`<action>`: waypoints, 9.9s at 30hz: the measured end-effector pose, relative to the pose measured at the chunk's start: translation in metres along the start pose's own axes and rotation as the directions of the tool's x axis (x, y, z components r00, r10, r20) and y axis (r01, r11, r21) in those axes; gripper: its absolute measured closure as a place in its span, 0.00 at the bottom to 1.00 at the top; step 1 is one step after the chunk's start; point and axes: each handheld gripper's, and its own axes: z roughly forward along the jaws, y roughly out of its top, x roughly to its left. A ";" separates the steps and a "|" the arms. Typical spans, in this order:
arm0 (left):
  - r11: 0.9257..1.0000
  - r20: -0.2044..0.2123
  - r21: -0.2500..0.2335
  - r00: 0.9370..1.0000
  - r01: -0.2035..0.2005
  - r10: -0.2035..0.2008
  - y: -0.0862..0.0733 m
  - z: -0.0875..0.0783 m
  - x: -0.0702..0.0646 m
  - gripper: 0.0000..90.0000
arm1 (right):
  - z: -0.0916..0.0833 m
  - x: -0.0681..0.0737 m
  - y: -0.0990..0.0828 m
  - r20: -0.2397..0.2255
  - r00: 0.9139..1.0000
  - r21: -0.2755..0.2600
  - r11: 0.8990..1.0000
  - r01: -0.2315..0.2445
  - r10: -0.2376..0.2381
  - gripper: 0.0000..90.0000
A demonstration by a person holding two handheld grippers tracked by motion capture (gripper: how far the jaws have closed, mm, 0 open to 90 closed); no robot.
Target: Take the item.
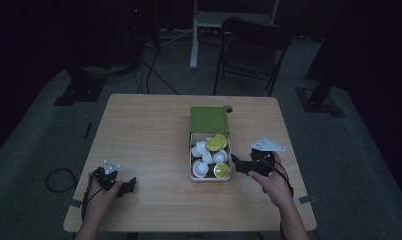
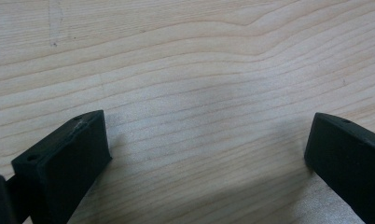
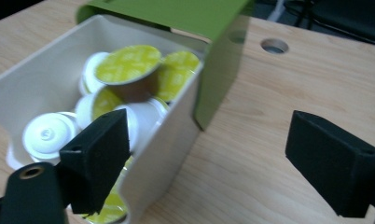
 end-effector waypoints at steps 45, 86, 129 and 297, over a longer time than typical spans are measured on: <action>1.000 0.000 0.001 1.000 -0.004 0.004 0.000 0.000 0.000 0.00 | 0.070 0.026 0.026 -0.225 0.941 -0.001 0.966 0.257 -0.251 0.27; 1.000 -0.001 -0.001 1.000 -0.004 0.004 0.000 0.000 0.000 0.00 | 0.061 0.028 0.036 -0.256 0.943 -0.053 0.977 0.206 -0.213 0.42; 1.000 0.000 0.000 1.000 0.000 0.000 0.000 0.000 0.000 0.00 | 0.008 -0.042 0.005 -0.113 0.989 -0.076 0.993 0.088 -0.096 0.42; 1.000 0.023 0.004 0.999 -0.026 0.026 -0.002 -0.003 -0.001 0.00 | 0.042 -0.041 -0.099 -0.257 0.949 0.162 0.960 0.226 -0.180 0.14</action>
